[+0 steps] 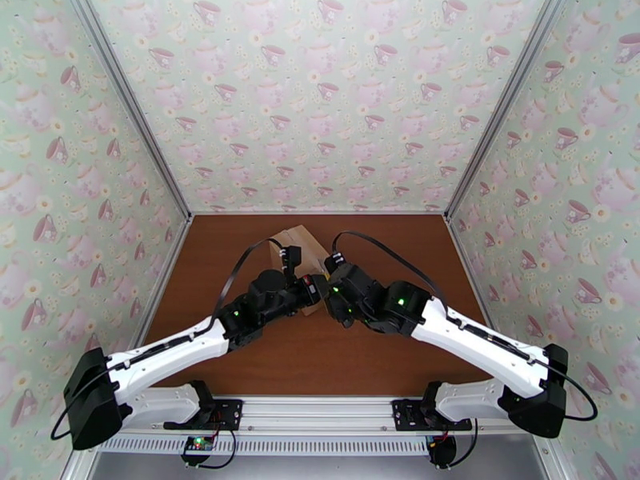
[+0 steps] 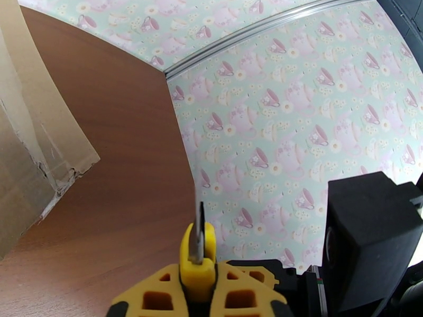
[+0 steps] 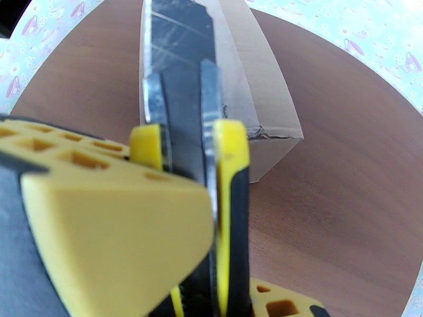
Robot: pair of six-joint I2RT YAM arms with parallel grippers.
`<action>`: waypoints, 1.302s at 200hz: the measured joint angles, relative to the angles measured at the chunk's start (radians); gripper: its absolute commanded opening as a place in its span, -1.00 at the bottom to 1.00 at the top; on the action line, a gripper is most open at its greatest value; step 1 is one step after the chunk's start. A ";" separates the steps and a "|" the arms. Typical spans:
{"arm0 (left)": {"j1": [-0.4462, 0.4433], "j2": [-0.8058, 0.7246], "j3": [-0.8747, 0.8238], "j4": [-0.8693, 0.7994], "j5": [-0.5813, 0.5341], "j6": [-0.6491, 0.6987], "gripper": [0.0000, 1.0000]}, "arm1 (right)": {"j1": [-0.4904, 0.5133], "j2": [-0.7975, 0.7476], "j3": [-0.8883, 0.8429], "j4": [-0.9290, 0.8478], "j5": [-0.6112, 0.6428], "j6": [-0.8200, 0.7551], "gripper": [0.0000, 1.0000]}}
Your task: Unpack the express box
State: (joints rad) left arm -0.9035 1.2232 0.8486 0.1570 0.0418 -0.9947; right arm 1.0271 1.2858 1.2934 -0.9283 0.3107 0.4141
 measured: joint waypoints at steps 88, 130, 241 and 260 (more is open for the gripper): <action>0.000 0.000 0.000 0.005 -0.005 0.008 -1.00 | 0.000 0.000 0.000 0.005 0.000 0.000 -0.43; 0.005 0.001 0.000 0.005 -0.012 0.009 -1.00 | -0.003 -0.009 -0.005 0.018 -0.005 0.005 0.16; 0.042 0.001 0.000 -0.008 -0.031 0.030 -1.00 | -0.060 -0.149 -0.099 0.057 -0.070 0.069 0.85; 0.058 -0.003 0.001 -0.014 -0.036 0.038 -1.00 | -0.109 -0.221 -0.132 0.072 -0.116 0.092 0.88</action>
State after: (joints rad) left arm -0.8455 1.2198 0.8497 0.1425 0.0055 -0.9569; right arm 0.9180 1.0645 1.1614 -0.8558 0.1947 0.5064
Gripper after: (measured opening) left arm 0.116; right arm 0.930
